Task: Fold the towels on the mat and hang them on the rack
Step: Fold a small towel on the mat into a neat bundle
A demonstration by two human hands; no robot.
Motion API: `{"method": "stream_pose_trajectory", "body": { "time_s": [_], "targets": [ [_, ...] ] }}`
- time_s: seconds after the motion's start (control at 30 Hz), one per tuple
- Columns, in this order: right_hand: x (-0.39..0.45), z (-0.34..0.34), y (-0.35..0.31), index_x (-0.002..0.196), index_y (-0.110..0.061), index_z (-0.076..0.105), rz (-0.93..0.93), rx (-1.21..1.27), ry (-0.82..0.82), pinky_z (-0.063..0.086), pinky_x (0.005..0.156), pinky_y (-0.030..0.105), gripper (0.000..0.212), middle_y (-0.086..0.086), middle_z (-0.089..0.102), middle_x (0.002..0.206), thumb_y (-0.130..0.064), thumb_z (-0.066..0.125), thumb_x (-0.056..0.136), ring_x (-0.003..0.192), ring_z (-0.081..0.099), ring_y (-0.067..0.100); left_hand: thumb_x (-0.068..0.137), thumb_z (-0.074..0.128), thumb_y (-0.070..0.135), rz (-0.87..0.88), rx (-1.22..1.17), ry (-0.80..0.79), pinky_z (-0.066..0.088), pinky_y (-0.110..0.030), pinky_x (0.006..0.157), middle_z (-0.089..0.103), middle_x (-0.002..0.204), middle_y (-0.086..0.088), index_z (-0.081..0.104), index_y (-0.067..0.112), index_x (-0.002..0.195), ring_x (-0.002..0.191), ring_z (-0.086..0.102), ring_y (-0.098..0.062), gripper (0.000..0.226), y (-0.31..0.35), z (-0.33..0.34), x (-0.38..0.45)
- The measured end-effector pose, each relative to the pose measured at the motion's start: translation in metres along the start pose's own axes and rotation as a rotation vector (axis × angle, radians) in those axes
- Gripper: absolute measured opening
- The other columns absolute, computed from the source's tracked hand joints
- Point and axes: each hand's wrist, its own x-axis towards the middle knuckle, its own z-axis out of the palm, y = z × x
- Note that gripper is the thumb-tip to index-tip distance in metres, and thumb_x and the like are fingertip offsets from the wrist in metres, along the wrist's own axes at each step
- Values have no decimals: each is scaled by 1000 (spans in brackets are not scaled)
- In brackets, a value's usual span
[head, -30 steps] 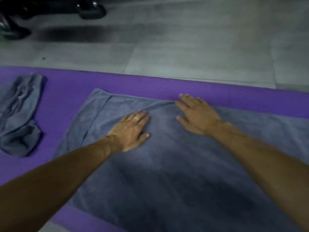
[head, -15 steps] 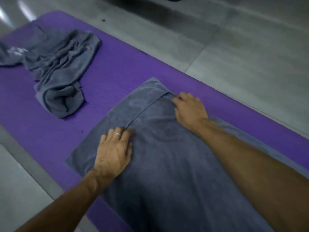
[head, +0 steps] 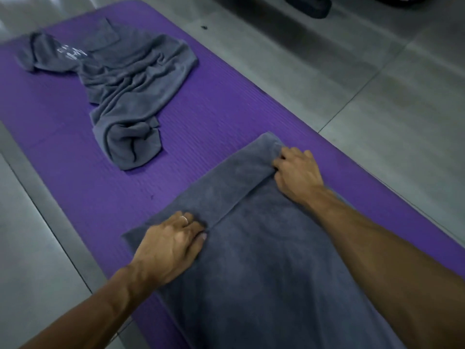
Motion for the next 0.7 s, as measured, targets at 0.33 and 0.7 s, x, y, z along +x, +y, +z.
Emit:
{"method": "stream_pose_trajectory", "body": {
  "time_s": [0.33, 0.7],
  "targets": [
    [75, -2, 5, 97, -16, 60, 670, 500, -182, 42, 102, 46, 11, 12, 61, 119, -21, 51, 94, 114, 54, 33, 93, 36, 40, -425, 152, -112, 44, -42, 61, 57, 79, -14, 54, 11, 78, 75, 56, -36, 38, -36, -2, 4],
    [95, 7, 6, 109, -18, 58, 622, 442, -10, 42, 99, 42, 17, 12, 58, 123, -23, 55, 93, 118, 50, 32, 94, 33, 48, -466, 88, -18, 48, -45, 70, 61, 112, -13, 50, 10, 121, 96, 61, -35, 49, -52, 0, 1]
  ]
}}
